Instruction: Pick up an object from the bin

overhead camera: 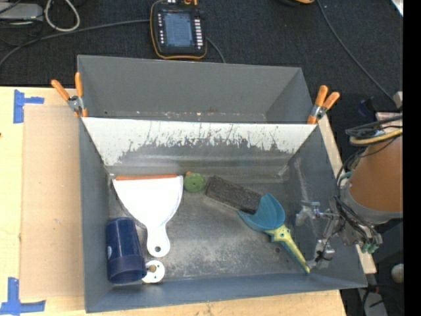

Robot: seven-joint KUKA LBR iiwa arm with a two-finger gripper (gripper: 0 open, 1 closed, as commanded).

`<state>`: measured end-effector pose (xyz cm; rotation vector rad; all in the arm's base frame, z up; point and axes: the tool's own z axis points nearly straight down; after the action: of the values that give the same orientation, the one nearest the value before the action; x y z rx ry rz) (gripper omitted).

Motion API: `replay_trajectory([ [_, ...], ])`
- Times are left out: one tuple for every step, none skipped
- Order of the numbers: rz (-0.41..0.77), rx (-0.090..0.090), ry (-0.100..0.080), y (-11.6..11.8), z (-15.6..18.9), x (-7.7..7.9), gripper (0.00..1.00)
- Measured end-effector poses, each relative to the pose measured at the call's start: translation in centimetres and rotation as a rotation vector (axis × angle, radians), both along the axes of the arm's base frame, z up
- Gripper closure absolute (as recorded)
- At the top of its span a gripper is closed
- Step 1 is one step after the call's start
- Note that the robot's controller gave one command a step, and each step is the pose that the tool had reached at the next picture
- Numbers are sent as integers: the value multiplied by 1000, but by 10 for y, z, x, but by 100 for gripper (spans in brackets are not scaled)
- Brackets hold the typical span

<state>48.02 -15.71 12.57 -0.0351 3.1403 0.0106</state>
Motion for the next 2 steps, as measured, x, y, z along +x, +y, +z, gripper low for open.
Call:
replay_trajectory([
  [-207, 3, 19, 15, -19, 3, 0],
  [0, 2, 4, 5, -39, 35, 0],
])
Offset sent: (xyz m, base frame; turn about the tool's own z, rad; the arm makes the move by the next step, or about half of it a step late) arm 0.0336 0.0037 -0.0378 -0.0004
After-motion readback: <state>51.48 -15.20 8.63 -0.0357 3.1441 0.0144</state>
